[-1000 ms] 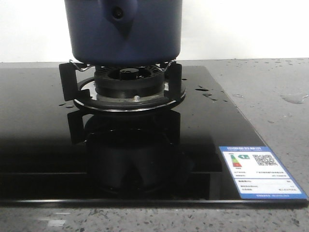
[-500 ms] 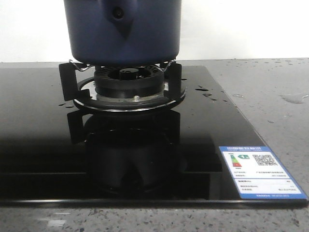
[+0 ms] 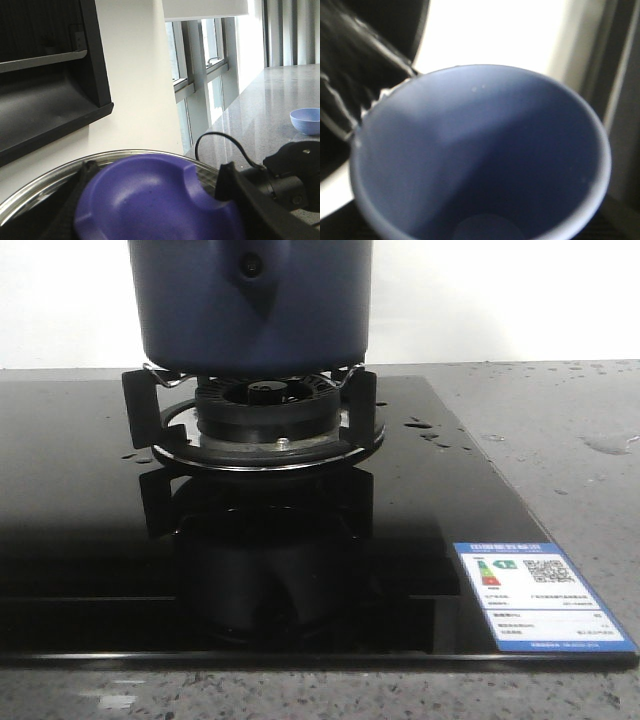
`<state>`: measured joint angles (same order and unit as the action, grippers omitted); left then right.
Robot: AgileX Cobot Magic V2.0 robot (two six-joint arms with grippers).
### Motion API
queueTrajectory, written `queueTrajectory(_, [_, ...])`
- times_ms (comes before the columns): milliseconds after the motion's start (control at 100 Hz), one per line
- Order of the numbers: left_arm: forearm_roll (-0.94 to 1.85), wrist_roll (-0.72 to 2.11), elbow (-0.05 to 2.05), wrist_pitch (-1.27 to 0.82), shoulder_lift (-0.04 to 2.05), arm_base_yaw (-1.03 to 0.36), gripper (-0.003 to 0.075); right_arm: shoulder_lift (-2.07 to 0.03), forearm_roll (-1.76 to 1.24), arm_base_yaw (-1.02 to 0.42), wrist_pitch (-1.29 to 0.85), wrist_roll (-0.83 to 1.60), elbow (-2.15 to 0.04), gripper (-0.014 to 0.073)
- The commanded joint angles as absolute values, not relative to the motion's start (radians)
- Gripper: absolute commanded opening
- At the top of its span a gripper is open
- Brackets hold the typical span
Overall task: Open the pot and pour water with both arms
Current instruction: 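Tilt the cup with the right gripper to pour water into the pot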
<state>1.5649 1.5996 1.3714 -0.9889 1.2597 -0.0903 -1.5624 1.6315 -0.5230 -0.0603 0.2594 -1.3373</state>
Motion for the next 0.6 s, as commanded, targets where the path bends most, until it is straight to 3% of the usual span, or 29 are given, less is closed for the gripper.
queueTrajectory(0, [1.660, 1.586, 1.413, -0.984, 1.226, -0.088, 0.0274, -1.519, 1.730, -0.520, -0.078, 0.262, -1.399, 0.0308])
queueTrajectory(430, [1.656, 1.586, 1.413, -0.984, 1.226, -0.088, 0.0274, -1.517, 1.800, -0.523, -0.078, 0.262, -1.499, 0.0308])
queueTrajectory(590, [1.656, 1.586, 1.413, -0.984, 1.226, -0.088, 0.0274, -1.517, 1.566, -0.523, -0.078, 0.062, -1.499, 0.0308])
